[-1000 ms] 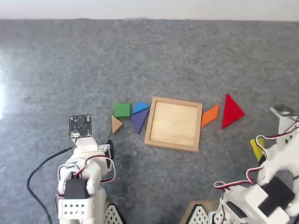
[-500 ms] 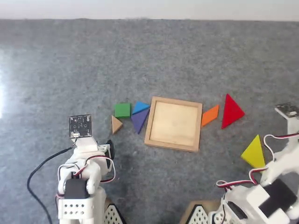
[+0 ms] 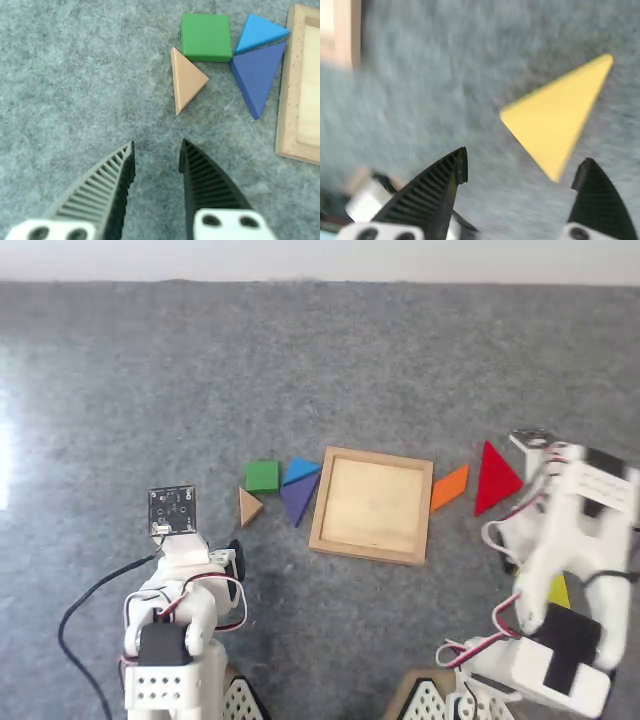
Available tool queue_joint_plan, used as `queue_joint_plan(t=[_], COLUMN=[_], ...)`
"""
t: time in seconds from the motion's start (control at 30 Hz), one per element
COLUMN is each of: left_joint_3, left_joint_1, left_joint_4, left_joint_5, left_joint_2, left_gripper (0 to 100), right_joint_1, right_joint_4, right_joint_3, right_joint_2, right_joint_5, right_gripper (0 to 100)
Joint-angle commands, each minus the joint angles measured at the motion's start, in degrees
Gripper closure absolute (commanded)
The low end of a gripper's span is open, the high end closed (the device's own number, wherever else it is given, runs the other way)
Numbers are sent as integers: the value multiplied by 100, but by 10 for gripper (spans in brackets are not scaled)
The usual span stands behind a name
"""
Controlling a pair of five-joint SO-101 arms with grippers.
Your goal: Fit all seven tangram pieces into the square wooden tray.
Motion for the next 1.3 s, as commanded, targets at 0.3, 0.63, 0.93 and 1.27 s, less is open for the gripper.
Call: queue_joint_plan(t=[0.3, 0.63, 0.93, 1.27], left_joint_3=[-66, -66, -66, -66], left_joint_1=[-44, -44, -44, -44], left_joint_4=[26, 26, 26, 26], left_joint_5=[62, 62, 62, 62], left_joint_2=[-79, -79, -79, -79], left_gripper=[857, 857, 857, 857], right_joint_1=[92, 251, 629, 655], right_joint_4=[-1534, -2114, -1851, -1868], right_joint_3=[1134, 1345, 1292, 1292], right_joint_2=[-1024, -1033, -1024, -1015], right_joint_5=[-1899, -1477, -132, 571], right_gripper=[720, 719, 719, 656])
